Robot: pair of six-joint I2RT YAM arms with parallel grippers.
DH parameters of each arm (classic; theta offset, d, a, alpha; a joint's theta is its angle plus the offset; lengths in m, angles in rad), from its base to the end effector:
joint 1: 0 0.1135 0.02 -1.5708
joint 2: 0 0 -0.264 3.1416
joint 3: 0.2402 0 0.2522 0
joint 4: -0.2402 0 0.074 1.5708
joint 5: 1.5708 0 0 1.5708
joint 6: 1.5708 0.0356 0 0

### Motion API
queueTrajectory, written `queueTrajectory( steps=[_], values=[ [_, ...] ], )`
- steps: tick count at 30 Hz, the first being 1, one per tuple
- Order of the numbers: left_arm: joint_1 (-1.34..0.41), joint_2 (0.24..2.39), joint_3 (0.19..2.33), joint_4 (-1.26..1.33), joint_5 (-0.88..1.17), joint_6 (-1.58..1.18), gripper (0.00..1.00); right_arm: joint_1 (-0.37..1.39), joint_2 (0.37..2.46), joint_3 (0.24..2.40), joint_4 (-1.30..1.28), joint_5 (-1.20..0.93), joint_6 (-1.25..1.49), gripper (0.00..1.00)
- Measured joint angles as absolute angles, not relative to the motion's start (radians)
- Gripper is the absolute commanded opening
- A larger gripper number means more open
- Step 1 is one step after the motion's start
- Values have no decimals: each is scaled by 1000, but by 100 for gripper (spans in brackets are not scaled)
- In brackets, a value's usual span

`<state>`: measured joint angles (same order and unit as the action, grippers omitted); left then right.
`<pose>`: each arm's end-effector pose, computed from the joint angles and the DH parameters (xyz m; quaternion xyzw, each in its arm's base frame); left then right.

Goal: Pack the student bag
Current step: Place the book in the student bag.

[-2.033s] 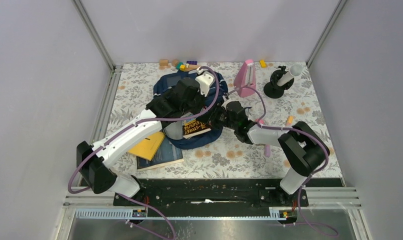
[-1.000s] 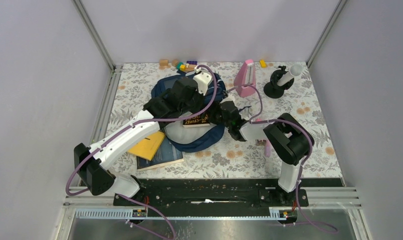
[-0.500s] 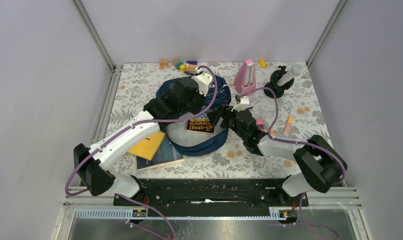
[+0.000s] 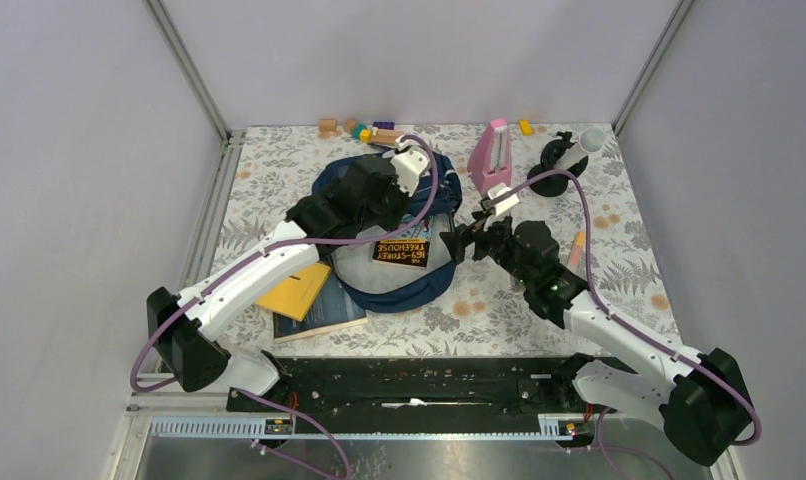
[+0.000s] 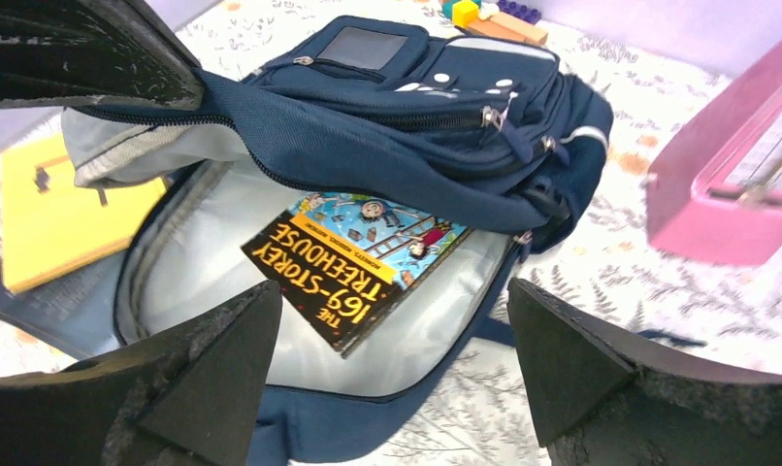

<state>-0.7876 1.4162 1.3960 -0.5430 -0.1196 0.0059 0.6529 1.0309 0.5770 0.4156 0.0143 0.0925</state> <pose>0.2273 -0.2223 0.3710 0.3112 0.8174 -0.1352 0.4655 0.1912 0.1456 0.2823 -0.1945 0.6938 0.2477 0.6477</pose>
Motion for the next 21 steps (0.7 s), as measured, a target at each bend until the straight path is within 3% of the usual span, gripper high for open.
queueTrajectory(
  steps=[8, 21],
  values=[
    [-779, 1415, 1396, -586, -34, 60, 0, 601, 1082, 721, 269, -173, -210, 88],
    [-775, 1415, 1396, -627, 60, 109, 0, 592, 1323, 855, 274, -338, -418, 85]
  ],
)
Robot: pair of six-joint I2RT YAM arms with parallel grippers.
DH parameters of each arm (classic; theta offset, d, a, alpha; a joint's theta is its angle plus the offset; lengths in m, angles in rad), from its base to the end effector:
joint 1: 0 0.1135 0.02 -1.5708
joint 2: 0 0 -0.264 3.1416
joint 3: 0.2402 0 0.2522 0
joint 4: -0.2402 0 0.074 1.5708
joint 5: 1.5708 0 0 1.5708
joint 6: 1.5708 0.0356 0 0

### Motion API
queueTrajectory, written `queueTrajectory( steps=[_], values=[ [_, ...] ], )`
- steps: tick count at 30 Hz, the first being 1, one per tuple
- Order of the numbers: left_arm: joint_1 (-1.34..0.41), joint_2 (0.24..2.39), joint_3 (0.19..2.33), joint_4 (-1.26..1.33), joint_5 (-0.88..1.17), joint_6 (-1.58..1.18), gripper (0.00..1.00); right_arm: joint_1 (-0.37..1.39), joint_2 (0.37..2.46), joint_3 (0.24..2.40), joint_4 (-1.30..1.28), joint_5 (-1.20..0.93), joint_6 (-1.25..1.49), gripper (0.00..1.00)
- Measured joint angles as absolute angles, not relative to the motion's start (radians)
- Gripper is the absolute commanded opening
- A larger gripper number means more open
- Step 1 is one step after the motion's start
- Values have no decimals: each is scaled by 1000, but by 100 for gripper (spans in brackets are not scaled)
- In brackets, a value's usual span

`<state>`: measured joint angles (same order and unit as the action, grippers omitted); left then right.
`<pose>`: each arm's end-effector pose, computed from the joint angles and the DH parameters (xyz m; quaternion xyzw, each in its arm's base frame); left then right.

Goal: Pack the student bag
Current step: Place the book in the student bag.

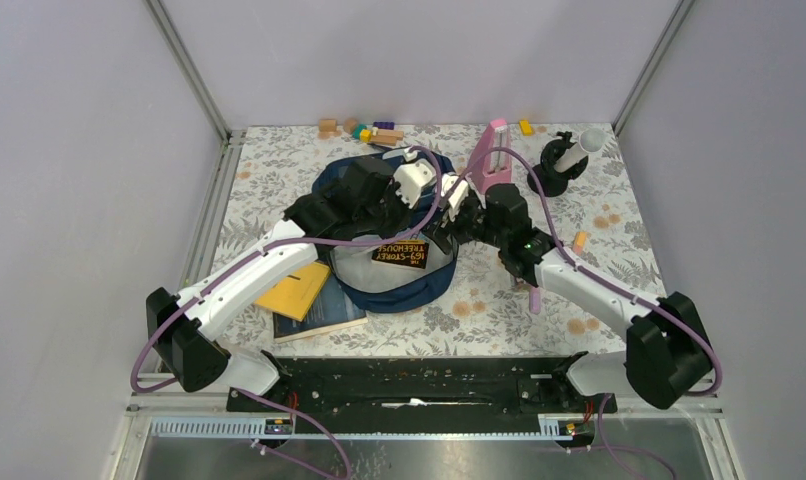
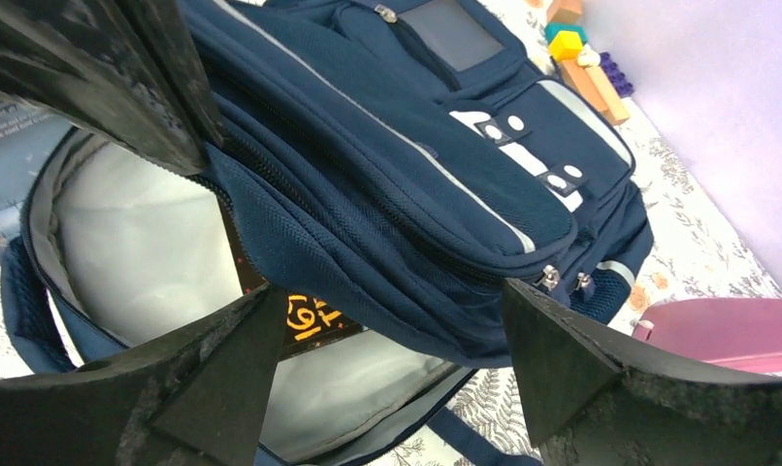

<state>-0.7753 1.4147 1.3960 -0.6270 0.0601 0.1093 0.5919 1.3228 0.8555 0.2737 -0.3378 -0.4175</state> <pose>0.2217 -0.2202 0.3638 0.3950 0.8027 -0.1712 0.4127 0.2478 0.1808 0.2919 -0.4615 0.6146 0.1839 0.6127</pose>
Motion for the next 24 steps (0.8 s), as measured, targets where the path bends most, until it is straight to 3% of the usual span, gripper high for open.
queueTrajectory(
  steps=[3, 8, 10, 11, 13, 15, 17, 24],
  values=[
    [-775, 1415, 1396, -633, 65, 117, 0, 591, 1362, 864, 274, -356, -440, 73],
    [-770, 1413, 1396, -642, 66, 127, 0, 581, 1389, 894, 276, -379, -458, 27],
    [-770, 1413, 1396, -630, 67, 127, 0, 580, 1391, 894, 290, -382, -453, 16],
    [-770, 1412, 1396, -625, 67, 127, 6, 580, 1391, 894, 295, -385, -453, 11],
    [-770, 1408, 1394, -610, 65, 127, 37, 580, 1391, 894, 297, -387, -452, 1],
    [-770, 1377, 1354, -561, 57, 117, 76, 580, 1391, 892, 297, -383, -451, 0],
    [-771, 1324, 1282, -503, 28, 98, 95, 580, 1391, 879, 303, -378, -449, 0],
    [-772, 1149, 1043, -397, -185, 20, 99, 561, 1370, 780, 381, -376, -410, 0]
  ],
)
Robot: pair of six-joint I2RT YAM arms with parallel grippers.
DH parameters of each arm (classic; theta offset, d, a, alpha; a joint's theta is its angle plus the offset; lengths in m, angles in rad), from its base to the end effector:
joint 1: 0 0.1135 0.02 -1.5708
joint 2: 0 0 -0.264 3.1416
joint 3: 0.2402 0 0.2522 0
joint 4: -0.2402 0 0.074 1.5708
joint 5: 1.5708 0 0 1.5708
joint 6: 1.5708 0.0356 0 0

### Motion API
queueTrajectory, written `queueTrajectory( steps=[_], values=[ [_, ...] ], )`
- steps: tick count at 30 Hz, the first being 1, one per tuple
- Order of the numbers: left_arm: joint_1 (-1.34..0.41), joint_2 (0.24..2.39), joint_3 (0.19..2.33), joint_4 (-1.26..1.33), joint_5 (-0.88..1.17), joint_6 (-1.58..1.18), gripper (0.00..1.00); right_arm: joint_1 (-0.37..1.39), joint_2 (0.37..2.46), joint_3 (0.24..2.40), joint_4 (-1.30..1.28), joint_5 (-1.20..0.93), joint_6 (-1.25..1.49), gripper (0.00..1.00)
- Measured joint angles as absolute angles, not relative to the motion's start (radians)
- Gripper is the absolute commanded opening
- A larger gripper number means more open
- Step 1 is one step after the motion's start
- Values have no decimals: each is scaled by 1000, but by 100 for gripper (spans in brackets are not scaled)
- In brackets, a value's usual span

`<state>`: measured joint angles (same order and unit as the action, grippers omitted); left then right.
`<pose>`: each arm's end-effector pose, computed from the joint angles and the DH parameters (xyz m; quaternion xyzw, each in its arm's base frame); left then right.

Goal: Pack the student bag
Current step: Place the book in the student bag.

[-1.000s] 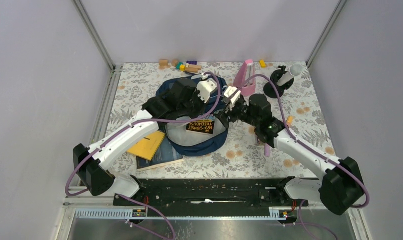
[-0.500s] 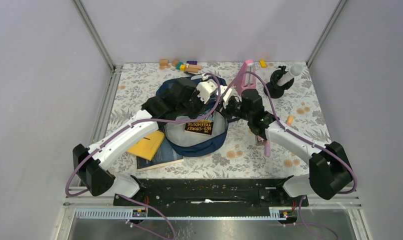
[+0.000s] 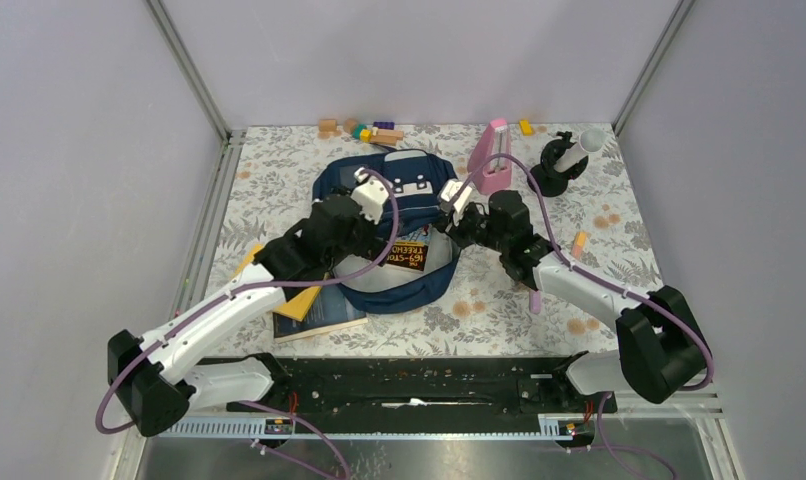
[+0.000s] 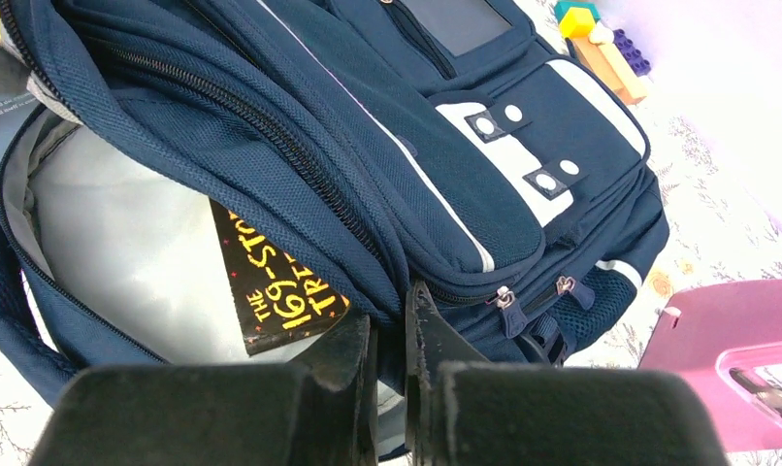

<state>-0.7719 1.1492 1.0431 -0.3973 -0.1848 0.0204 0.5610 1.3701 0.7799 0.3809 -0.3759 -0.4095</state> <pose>0.1890 -0.1748 0.3355 0.2875 0.8090 -0.1120 0.5004 0.2547 0.1755 0.2635 -0.4601 0.6204 0.1916 0.6055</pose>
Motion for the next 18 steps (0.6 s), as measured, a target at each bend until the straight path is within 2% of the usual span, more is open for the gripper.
queueTrajectory(
  steps=[6, 12, 15, 18],
  values=[
    [-780, 1111, 992, -528, -454, -139, 98, 535, 1352, 755, 427, -377, -367, 0],
    [-873, 1194, 1028, -905, -738, -518, 99, 486, 1327, 725, 485, -385, -306, 0],
    [-907, 1238, 1027, -1024, -772, -735, 99, 464, 1314, 713, 511, -385, -282, 0],
    [-904, 1192, 952, -1031, -770, -926, 99, 456, 1302, 700, 524, -385, -265, 0]
  ],
)
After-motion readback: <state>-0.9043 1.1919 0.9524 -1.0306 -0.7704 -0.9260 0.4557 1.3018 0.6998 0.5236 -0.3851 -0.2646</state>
